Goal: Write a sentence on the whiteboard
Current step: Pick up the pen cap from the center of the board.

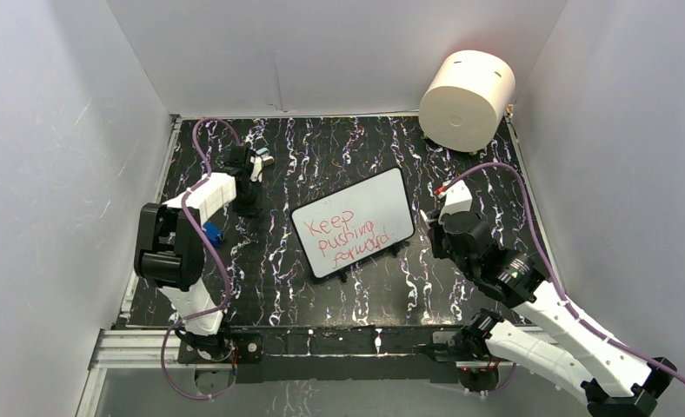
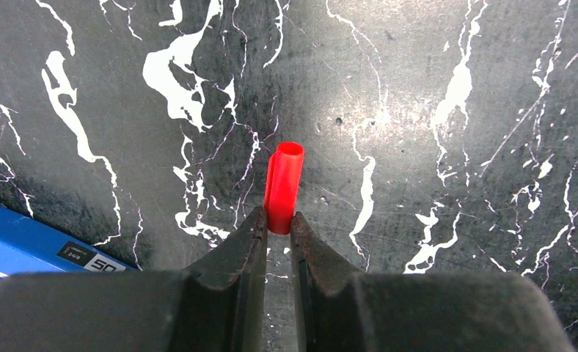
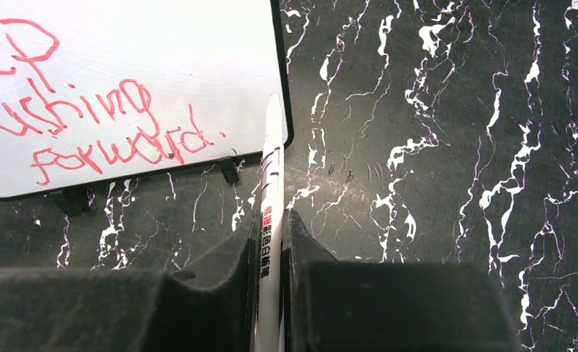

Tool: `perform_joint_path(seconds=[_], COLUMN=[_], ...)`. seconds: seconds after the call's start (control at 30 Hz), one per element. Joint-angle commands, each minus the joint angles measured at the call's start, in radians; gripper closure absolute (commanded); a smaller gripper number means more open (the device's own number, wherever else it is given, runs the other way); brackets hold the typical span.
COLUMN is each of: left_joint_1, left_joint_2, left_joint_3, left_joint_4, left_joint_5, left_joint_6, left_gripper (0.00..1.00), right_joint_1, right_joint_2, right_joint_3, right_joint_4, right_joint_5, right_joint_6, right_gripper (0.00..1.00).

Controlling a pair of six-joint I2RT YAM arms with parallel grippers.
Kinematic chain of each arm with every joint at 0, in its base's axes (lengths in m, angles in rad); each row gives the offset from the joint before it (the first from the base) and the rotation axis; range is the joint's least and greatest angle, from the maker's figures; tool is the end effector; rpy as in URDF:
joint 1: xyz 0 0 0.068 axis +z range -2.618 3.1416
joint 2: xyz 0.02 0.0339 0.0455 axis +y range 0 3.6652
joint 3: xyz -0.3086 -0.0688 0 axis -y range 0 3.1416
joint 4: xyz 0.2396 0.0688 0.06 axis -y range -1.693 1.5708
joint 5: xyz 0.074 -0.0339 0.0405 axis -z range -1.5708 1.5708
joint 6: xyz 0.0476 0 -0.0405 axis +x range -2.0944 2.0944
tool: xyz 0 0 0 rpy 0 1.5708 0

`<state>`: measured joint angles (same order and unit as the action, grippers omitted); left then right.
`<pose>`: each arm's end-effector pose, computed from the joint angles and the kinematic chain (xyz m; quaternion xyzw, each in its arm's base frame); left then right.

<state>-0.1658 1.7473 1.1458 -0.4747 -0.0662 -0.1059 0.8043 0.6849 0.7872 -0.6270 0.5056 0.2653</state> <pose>0.3589 -0.0569 0.2243 0.0209 0.9689 -0.0013 0.2467 0.0952 0.0656 0.3349 -0.1029 0.8418 0.0601 0.5265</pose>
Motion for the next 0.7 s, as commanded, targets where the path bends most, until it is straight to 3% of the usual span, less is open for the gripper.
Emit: perform_joint_path(seconds=[0.0,0.4,0.67], left_joint_1=[-0.003,-0.029,-0.03], left_joint_2=[-0.046,0.071,0.093], left_joint_3=[-0.014,0.031,0.059], left_joint_4=[-0.029,-0.1,-0.092], left_joint_5=[0.024,0.016,0.016], left_joint_6=[0.017,0.023,0.026], left_gripper=[1.0,1.0,0.82], right_joint_1=[-0.005,-0.006,-0.005], right_joint_2=[-0.017,-0.015,-0.009], right_joint_3=[-0.008,-0.008,-0.008], right_joint_4=[0.053,0.056,0.055], right_joint_5=[-0.019,-0.021,-0.016], right_joint_6=[-0.013,-0.017,-0.018], right_gripper=[1.0,1.0,1.0])
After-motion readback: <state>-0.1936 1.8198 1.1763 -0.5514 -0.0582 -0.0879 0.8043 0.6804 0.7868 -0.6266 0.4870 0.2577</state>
